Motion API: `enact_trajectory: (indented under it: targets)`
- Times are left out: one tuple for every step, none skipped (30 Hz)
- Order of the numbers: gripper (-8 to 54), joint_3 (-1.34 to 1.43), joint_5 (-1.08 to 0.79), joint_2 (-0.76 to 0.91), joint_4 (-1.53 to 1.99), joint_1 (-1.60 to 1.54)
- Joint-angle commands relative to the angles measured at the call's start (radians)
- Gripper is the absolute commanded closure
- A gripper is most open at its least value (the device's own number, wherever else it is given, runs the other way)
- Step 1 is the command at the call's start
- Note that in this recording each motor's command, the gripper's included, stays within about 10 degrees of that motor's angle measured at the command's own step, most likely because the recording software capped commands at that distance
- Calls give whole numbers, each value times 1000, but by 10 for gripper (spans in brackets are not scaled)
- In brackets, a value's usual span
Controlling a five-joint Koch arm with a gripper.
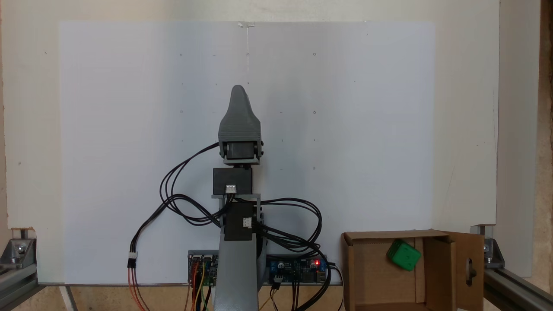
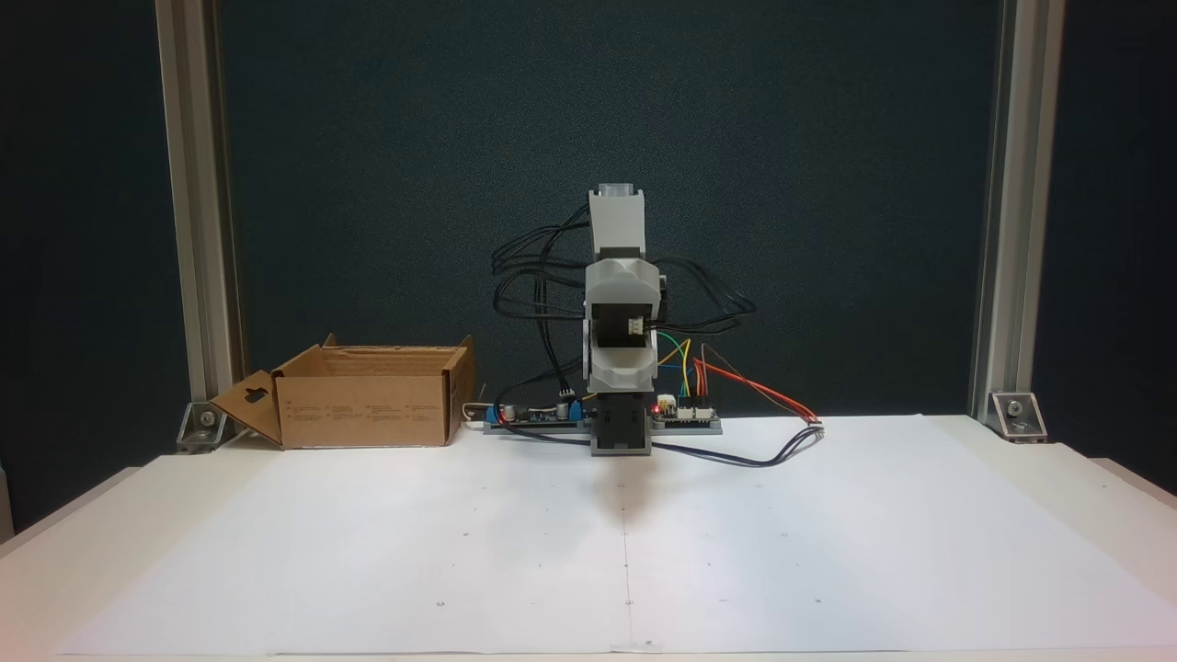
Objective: Grasp a green dice and put it in the bin.
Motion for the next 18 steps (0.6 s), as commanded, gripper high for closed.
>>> enact_trajectory:
  targets:
    - [14, -9, 34, 112, -165, 31]
    - [14, 5, 34, 112, -204, 40]
    - [15, 20, 34, 112, -244, 44]
    - [16, 35, 32, 112, -282, 44]
    - [16, 49, 32, 112, -325, 44]
    - [16, 63, 32, 112, -363, 44]
    - [17, 80, 32, 112, -397, 44]
    - [17, 97, 32, 112, -414, 44]
    - [18, 112, 32, 112, -430, 44]
    - [18, 130, 34, 112, -443, 44]
    - [19, 149, 34, 112, -459, 43]
    - [20, 166, 34, 112, -468, 43]
    - [20, 187, 35, 112, -479, 41]
    - [20, 210, 35, 112, -492, 41]
    - [20, 230, 35, 110, -502, 41]
    - [20, 255, 35, 110, -514, 41]
    - [20, 275, 35, 110, -525, 40]
    - [20, 293, 35, 110, -540, 40]
